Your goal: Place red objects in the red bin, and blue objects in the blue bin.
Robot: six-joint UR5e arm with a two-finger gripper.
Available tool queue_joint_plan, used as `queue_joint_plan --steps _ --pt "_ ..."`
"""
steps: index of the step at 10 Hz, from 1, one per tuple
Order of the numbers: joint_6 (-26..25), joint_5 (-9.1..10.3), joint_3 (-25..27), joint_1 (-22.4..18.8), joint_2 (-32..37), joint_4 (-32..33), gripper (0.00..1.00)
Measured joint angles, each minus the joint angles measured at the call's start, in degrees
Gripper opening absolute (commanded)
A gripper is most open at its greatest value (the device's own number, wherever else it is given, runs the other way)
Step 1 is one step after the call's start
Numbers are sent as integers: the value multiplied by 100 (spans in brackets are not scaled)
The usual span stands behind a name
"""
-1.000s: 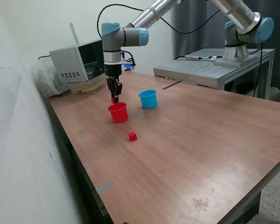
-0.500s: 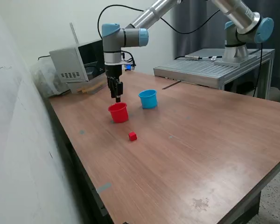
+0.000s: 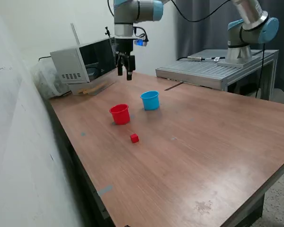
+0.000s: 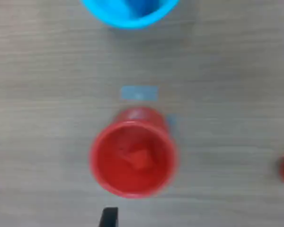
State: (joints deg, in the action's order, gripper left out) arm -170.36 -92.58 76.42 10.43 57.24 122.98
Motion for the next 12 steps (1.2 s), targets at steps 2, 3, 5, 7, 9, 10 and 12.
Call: queue_joint_plan --steps 2,3,5,7,9,10,12 --pt "32 18 418 -518 740 -148 100" --pt "-37 51 495 -786 887 -172 100" --pt "-291 159 163 -1070 602 -172 100" --pt "-588 197 -701 -1139 -280 -149 100" --pt "-812 204 -1474 -1133 -1240 -44 100" --pt "-862 205 -1686 -1118 -1620 83 100" --pt "-946 201 -1916 -1094 -2159 288 100"
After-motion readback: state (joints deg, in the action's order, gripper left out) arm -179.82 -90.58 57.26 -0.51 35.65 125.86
